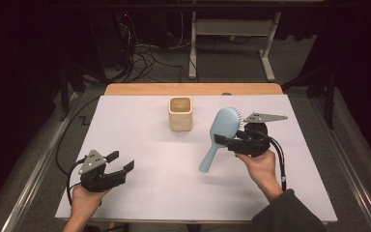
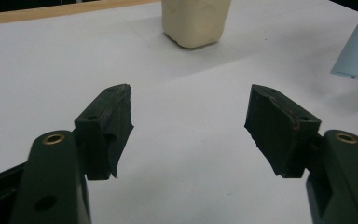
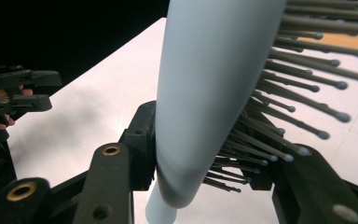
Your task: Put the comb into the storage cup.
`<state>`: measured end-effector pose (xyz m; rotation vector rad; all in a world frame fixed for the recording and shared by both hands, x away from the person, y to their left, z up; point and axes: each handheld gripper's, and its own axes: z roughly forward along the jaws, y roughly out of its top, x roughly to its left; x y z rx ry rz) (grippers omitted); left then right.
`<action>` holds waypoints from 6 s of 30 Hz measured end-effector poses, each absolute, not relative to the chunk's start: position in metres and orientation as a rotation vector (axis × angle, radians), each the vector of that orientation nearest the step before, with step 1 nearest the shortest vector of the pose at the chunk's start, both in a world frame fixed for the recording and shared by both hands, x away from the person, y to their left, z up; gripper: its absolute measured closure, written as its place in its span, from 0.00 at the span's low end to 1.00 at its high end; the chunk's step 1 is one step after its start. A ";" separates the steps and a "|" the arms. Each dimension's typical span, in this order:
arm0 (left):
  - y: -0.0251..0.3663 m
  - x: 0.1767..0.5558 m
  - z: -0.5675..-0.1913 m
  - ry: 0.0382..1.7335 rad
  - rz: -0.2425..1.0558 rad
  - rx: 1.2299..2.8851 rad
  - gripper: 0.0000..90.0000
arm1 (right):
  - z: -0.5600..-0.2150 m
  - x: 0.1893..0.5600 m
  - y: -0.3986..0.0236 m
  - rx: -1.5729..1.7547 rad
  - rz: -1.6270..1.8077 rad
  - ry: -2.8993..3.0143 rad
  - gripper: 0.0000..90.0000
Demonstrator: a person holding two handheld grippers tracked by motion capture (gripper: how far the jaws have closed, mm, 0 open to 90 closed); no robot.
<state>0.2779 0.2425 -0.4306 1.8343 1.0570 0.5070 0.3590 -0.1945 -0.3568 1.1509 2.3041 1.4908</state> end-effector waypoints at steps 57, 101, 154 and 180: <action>0.285 0.260 -0.466 1.223 0.532 1.726 0.36 | -0.325 0.416 -0.190 1.250 1.348 2.242 0.61; 0.284 0.260 -0.467 1.231 0.533 1.732 0.37 | -0.298 0.442 -0.170 1.239 1.329 2.216 0.61; 0.282 0.263 -0.470 1.225 0.508 1.783 0.36 | -0.272 0.474 -0.139 1.225 1.323 2.171 0.61; 0.281 0.263 -0.470 1.216 0.497 1.779 0.36 | -0.263 0.493 -0.114 1.235 1.313 2.129 0.61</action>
